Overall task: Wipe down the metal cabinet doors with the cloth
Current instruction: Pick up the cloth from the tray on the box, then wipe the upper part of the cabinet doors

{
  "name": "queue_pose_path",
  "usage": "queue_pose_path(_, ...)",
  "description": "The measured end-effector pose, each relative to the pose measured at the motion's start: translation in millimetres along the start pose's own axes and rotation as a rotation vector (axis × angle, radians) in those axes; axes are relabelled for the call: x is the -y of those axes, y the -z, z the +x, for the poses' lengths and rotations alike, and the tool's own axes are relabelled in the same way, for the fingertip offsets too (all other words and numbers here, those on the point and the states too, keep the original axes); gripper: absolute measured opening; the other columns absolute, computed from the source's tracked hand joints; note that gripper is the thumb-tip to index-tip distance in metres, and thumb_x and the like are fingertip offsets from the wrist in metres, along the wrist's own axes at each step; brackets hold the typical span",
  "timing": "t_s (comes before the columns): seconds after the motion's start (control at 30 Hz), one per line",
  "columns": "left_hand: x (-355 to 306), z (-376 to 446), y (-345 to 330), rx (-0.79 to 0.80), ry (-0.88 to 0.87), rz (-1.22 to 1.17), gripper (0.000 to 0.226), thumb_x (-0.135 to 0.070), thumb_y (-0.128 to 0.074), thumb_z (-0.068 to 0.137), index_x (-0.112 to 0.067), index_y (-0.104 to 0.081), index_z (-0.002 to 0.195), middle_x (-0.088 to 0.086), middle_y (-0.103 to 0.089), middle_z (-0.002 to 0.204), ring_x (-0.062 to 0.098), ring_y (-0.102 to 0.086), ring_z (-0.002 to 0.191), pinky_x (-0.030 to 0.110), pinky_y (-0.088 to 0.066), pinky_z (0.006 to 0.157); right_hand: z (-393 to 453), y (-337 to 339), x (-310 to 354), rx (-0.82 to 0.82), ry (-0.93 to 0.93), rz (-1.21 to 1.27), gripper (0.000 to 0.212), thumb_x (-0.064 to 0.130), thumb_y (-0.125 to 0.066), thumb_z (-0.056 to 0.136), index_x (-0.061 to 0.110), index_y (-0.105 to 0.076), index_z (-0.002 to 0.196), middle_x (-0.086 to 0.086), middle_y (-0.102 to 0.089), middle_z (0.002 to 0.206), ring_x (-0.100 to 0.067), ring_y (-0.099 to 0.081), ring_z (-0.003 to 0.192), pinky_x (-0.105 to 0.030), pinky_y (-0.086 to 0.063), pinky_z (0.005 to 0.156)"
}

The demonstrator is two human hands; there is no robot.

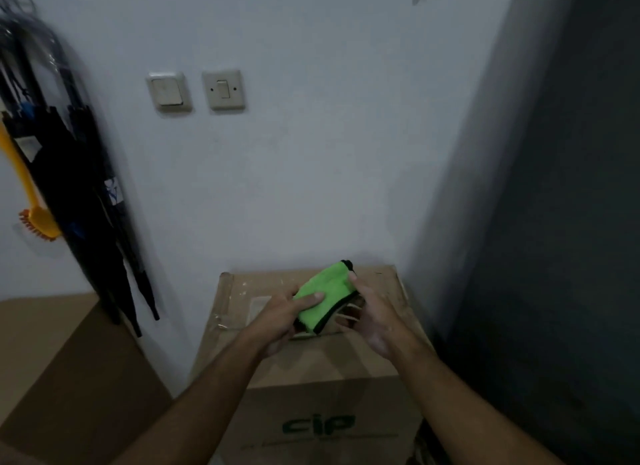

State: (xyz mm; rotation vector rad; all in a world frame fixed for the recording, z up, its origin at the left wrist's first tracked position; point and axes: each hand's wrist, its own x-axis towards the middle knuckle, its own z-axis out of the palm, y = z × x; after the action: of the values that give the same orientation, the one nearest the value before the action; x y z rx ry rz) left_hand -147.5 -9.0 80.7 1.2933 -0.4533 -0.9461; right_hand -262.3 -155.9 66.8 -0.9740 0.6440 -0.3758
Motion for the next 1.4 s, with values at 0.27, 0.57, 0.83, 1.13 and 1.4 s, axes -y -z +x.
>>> queue_pose_path(0.27,35,-64,-147,-0.053,-0.194,-0.046,0.036,-0.017,-0.076,0.091,-0.002,-0.063,0.121,0.021,-0.076,0.111,0.025,-0.076,0.096,0.038,-0.064,0.076,-109,65,28,-0.067,-0.045,0.207,0.048,0.051,-0.063,0.095,0.013,-0.070,0.124,-0.012,-0.076,0.115,-0.028,-0.071,0.110,-0.043,-0.059,0.092)
queue_pose_path(0.57,47,-142,-268,-0.065,-0.423,0.278,0.019,-0.018,-0.063,0.104,-0.002,-0.073,0.101,0.014,-0.078,0.096,0.017,-0.070,0.088,0.035,-0.056,0.081,-225,145,74,-0.326,0.287,0.183,0.021,0.031,-0.060,0.103,0.013,-0.070,0.107,-0.007,-0.077,0.087,-0.020,-0.075,0.070,-0.034,-0.060,0.059)
queue_pose_path(0.83,18,-180,-345,0.134,-0.658,0.482,0.019,-0.032,-0.070,0.100,-0.014,-0.073,0.097,0.010,-0.068,0.082,0.015,-0.060,0.075,0.036,-0.049,0.068,-311,190,122,-0.419,0.477,0.167,0.031,0.037,-0.050,0.107,0.012,-0.064,0.120,-0.016,-0.073,0.109,-0.033,-0.073,0.094,-0.048,-0.061,0.081)
queue_pose_path(1.13,-39,-204,-442,0.226,-0.820,0.424,0.015,-0.024,-0.070,0.101,-0.011,-0.076,0.099,0.007,-0.078,0.090,0.016,-0.072,0.084,0.036,-0.059,0.075,-404,228,199,-0.320,0.684,0.330,0.036,0.031,-0.060,0.102,0.003,-0.066,0.124,-0.020,-0.073,0.118,-0.038,-0.069,0.112,-0.061,-0.053,0.100)
queue_pose_path(1.4,-109,-218,-551,0.064,-1.160,0.624,0.012,-0.031,-0.072,0.098,-0.021,-0.074,0.092,-0.010,-0.071,0.081,0.002,-0.063,0.081,0.025,-0.051,0.073,-438,250,312,-0.158,0.845,0.403,0.066,0.064,-0.042,0.100,0.012,-0.057,0.139,-0.017,-0.071,0.125,-0.034,-0.069,0.115,-0.055,-0.055,0.099)
